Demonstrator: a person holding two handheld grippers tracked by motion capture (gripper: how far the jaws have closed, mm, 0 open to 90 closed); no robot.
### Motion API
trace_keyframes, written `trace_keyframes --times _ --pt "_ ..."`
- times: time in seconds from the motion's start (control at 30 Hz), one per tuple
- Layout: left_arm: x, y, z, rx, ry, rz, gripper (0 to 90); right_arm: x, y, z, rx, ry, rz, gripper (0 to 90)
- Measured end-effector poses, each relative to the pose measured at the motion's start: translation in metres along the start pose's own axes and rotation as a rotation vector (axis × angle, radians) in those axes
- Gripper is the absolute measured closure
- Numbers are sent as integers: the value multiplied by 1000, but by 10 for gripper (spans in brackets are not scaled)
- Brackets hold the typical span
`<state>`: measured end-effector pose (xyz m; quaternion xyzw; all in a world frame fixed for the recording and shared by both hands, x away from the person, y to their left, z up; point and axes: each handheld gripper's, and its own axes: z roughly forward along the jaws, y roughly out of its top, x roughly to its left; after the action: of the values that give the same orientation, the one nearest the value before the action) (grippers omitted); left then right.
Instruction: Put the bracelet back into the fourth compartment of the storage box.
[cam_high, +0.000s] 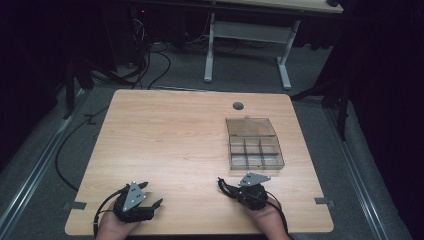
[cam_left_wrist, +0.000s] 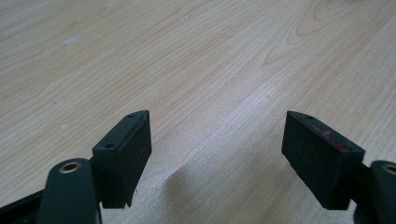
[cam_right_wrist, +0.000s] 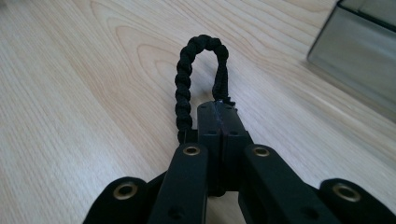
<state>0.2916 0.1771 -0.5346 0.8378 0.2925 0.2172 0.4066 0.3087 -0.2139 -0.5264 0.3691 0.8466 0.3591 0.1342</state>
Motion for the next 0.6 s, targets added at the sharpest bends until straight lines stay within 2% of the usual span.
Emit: trace_keyframes --times 0.33,0.6 --pt "0 0 0 2 1 1 247 -11 -16 -17 -1 -40 40 899" --pt "0 0 0 4 2 2 248 -18 -26 -27 -6 -69 54 898"
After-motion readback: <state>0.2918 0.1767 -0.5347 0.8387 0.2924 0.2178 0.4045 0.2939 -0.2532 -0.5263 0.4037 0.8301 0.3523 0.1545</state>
